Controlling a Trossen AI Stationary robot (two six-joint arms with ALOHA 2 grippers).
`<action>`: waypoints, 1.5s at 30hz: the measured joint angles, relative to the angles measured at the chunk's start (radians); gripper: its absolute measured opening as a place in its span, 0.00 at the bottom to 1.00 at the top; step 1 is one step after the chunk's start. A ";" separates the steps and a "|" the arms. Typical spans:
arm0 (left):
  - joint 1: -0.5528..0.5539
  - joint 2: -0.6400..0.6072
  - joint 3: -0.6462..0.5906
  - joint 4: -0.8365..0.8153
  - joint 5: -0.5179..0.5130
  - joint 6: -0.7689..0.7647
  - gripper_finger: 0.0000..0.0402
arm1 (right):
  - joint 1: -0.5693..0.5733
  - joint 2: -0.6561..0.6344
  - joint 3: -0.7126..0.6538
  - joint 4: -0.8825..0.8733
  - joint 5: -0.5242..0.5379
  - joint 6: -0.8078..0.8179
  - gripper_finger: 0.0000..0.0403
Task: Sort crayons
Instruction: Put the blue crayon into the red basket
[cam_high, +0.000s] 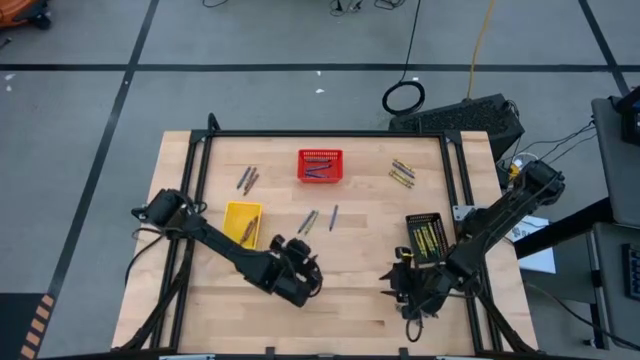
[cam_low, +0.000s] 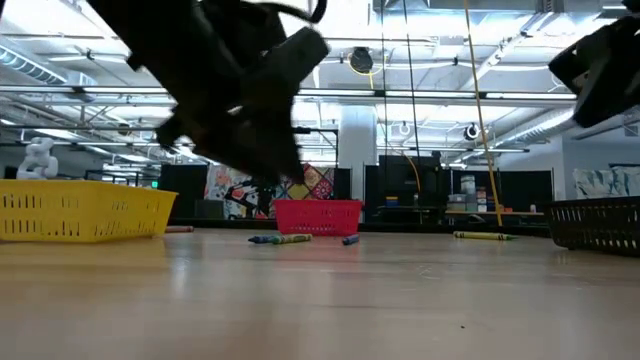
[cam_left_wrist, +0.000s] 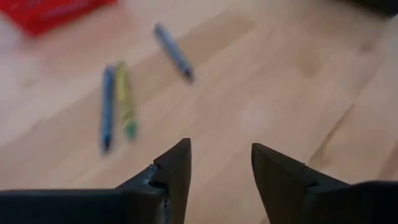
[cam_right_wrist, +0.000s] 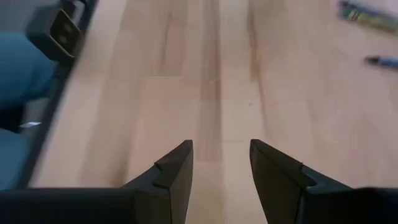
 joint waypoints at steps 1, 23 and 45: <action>-0.001 0.000 -0.017 0.074 -0.025 0.044 0.41 | -0.005 -0.006 0.017 -0.039 -0.023 0.035 0.36; -0.253 -0.002 0.076 0.378 -0.548 0.875 0.33 | 0.104 -0.001 0.264 -0.618 -0.296 0.713 0.36; 0.032 -0.180 0.010 -0.566 -0.088 -0.181 0.33 | -0.474 0.113 0.220 -0.436 -0.164 0.028 0.29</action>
